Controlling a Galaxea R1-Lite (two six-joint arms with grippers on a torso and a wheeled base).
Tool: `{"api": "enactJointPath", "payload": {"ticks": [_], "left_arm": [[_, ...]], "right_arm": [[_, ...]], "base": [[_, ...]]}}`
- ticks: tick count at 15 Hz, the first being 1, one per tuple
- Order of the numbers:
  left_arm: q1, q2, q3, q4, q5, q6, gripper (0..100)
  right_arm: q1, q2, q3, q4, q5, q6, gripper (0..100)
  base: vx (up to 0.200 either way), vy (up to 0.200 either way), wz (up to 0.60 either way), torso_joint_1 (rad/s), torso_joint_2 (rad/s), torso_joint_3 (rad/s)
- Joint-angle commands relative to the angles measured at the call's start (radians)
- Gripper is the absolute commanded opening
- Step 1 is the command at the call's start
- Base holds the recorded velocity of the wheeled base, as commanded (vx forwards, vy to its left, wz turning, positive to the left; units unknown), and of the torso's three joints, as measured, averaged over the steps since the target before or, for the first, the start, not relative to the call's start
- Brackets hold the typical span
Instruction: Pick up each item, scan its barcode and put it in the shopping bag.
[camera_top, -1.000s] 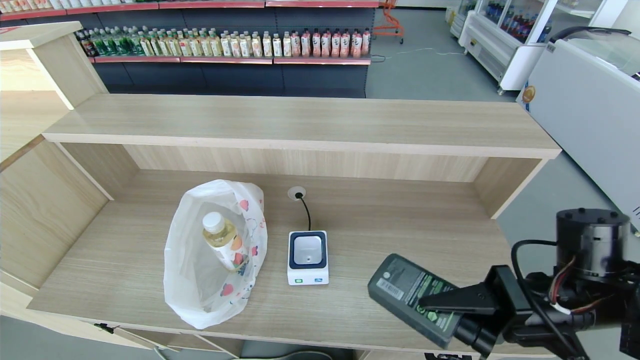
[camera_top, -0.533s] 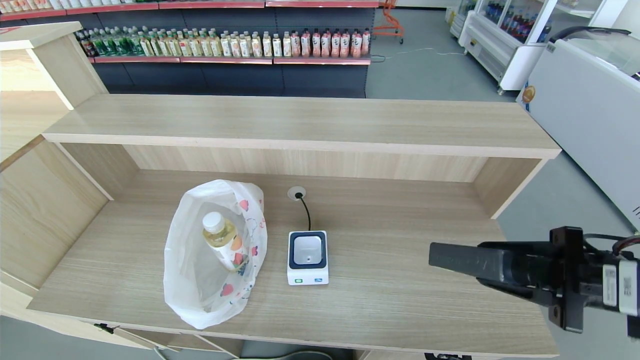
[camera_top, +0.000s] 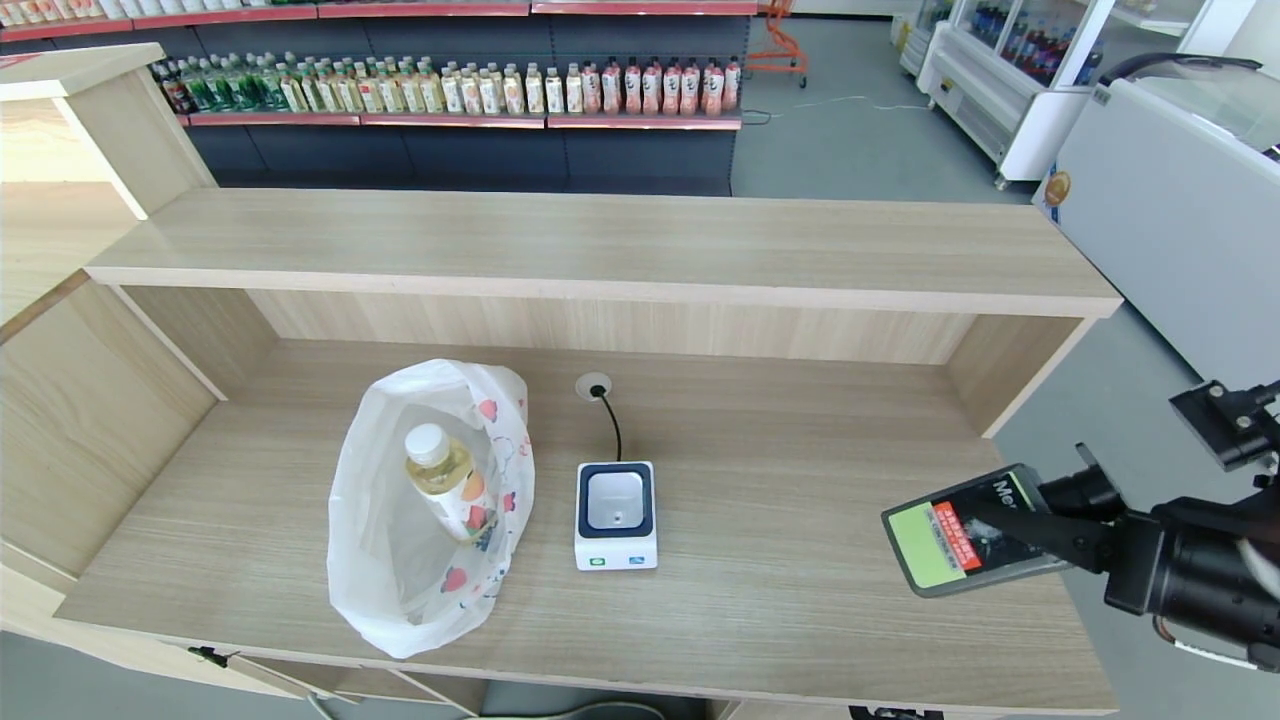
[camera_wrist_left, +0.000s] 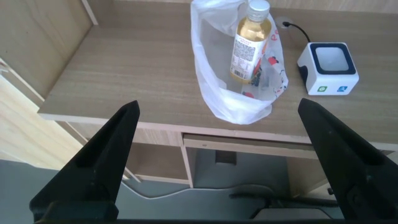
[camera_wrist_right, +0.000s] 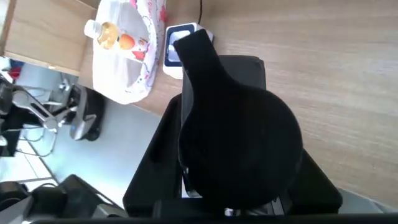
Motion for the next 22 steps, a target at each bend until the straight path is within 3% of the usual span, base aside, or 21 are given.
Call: {"api": "enactJointPath", "payload": {"ticks": [1,6,12,18,22], "left_arm": [[0.000,0.000,0.000,0.000,0.000,0.000,100],[0.000,0.000,0.000,0.000,0.000,0.000,100],[0.000,0.000,0.000,0.000,0.000,-0.001,100],[0.000,0.000,0.000,0.000,0.000,-0.001,100],[0.000,0.000,0.000,0.000,0.000,-0.001,100]], "right_arm": [[0.060,-0.010,0.005,0.000,-0.003,0.050,0],[0.135,0.044,-0.020,-0.006,-0.005,0.076,0],[0.129,0.056,-0.021,-0.006,-0.005,0.078,0],[0.104,0.105,-0.041,-0.008,-0.016,0.069,0],[0.104,0.202,-0.104,-0.009,-0.100,0.043,0]], "base": [[0.000,0.000,0.00,0.000,0.00,0.000],[0.000,0.000,0.00,0.000,0.00,0.000],[0.000,0.000,0.00,0.000,0.00,0.000],[0.000,0.200,0.00,0.004,0.00,0.003],[0.000,0.200,0.00,0.001,0.00,0.004]]}}
